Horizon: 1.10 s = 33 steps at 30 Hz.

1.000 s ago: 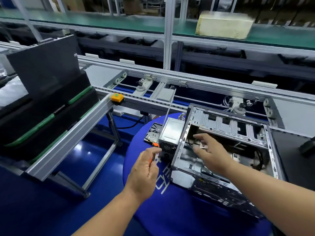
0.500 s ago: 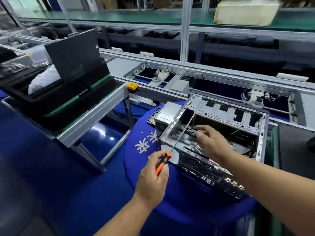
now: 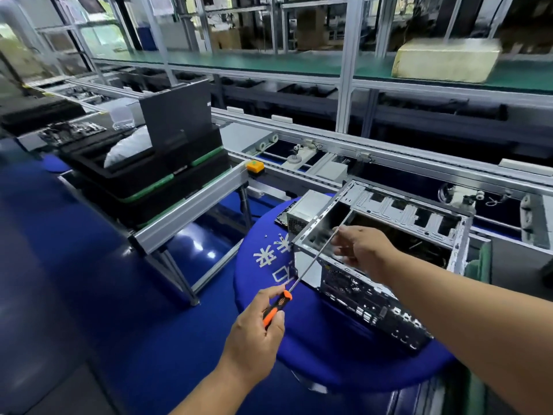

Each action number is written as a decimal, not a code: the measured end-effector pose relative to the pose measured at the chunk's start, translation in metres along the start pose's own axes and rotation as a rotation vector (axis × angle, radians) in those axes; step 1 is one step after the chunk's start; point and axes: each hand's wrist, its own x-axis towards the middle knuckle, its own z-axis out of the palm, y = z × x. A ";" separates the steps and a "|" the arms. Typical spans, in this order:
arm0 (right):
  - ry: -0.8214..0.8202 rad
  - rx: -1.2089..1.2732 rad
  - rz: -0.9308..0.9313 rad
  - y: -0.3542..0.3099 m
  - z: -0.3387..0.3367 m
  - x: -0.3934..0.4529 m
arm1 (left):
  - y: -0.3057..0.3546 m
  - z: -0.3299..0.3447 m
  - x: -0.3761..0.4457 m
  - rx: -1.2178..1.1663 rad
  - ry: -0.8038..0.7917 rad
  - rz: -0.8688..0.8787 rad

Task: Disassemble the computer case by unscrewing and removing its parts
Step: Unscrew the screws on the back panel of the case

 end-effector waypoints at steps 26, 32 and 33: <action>0.103 -1.116 -0.387 0.047 0.009 -0.012 | -0.005 -0.021 -0.099 -0.146 0.078 -0.310; 0.054 -1.234 -0.386 0.059 0.008 0.003 | -0.010 -0.018 -0.104 -0.197 0.121 -0.396; 0.057 -1.243 -0.393 0.061 0.007 0.005 | -0.011 -0.016 -0.104 -0.207 0.129 -0.403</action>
